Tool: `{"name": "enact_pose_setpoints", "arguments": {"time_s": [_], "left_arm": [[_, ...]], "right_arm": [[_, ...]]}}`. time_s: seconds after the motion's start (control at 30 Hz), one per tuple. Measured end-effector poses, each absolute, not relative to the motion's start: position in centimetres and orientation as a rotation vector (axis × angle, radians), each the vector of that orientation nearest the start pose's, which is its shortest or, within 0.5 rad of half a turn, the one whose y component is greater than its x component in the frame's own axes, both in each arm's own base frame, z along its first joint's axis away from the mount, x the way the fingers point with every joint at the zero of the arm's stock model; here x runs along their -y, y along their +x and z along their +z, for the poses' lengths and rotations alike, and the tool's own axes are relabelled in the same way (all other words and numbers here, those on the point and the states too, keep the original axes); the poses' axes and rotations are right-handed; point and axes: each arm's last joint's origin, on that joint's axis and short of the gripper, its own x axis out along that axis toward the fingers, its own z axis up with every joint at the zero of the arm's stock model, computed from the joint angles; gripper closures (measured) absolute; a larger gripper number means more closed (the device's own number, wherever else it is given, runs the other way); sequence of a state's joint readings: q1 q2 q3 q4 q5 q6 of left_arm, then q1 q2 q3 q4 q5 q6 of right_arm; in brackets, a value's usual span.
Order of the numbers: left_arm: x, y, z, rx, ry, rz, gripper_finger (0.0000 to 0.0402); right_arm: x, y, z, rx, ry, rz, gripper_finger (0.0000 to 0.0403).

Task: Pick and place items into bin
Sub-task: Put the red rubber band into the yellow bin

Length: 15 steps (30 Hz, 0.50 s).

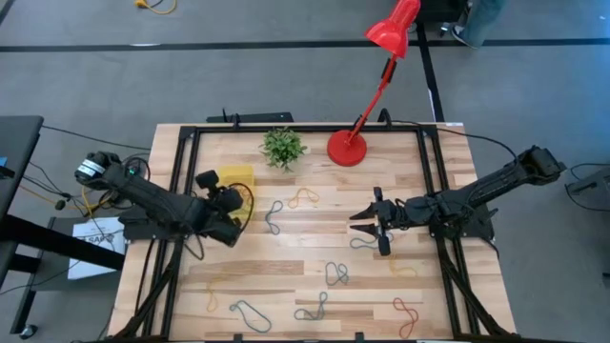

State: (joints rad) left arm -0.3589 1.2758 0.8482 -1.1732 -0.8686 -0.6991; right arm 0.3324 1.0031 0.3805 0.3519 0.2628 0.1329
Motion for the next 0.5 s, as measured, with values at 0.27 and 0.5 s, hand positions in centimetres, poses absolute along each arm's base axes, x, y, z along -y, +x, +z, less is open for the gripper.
{"name": "enact_pose_setpoints", "arguments": {"time_s": [0.27,0.5], "left_arm": [[3.2,18.1,18.9,-1.099,0.247,0.818,0.0401],[2.3,18.1,18.5,-1.132,0.238,0.843,0.0394]], "right_arm": [[-6.0,19.6,20.6,-0.262,0.053,0.052,0.03],[-6.0,19.5,20.7,-0.262,0.053,0.052,0.03]]}}
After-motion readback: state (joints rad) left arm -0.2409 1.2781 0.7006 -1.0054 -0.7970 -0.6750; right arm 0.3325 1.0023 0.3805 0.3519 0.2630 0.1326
